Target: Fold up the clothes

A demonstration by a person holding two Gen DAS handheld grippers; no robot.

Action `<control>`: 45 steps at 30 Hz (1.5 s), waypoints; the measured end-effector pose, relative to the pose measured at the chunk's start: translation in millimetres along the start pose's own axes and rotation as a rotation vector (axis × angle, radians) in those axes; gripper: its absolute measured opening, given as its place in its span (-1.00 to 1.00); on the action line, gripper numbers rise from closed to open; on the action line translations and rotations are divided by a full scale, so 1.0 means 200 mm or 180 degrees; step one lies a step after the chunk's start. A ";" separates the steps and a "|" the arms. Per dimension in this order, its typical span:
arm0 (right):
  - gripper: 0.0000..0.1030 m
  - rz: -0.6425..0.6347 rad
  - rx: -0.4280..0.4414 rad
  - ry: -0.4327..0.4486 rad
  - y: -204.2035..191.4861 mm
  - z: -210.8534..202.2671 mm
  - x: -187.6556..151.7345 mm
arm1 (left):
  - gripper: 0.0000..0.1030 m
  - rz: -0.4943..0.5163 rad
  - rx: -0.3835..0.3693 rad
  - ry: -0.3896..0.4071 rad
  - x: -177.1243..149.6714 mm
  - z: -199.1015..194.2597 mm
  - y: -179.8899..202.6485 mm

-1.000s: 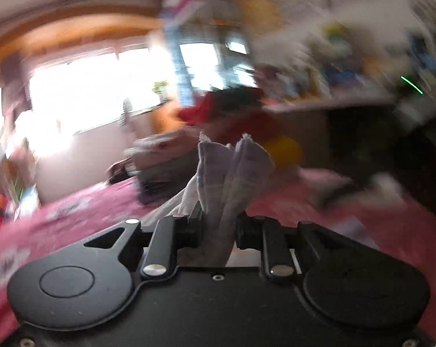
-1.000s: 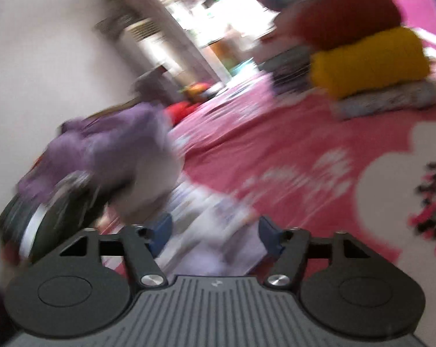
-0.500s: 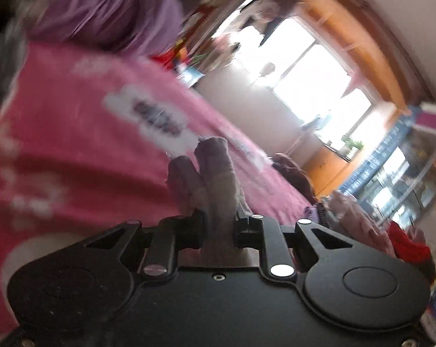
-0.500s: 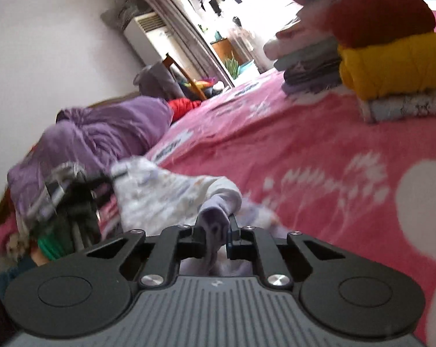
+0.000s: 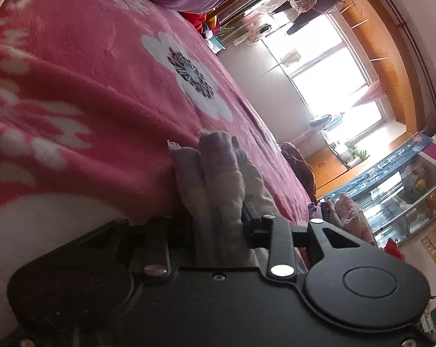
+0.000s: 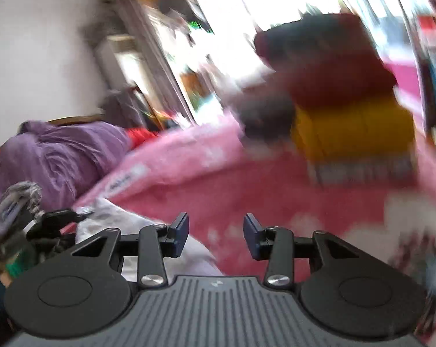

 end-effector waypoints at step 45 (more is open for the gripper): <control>-0.14 0.3476 0.0188 0.0080 0.54 0.02 -0.35 | -0.69 0.5841 -0.2104 0.0664 -1.65 -0.69 1.08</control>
Point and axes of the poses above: each gripper's, at about its wrist camera, not at the fingertips, and z roughly the way its jaws point, y to its right, x to its top, the point moved 7 cm from there along z, roughly the way its jaws point, and after that the axes turned 10 degrees about y, right-handed, at the moved point
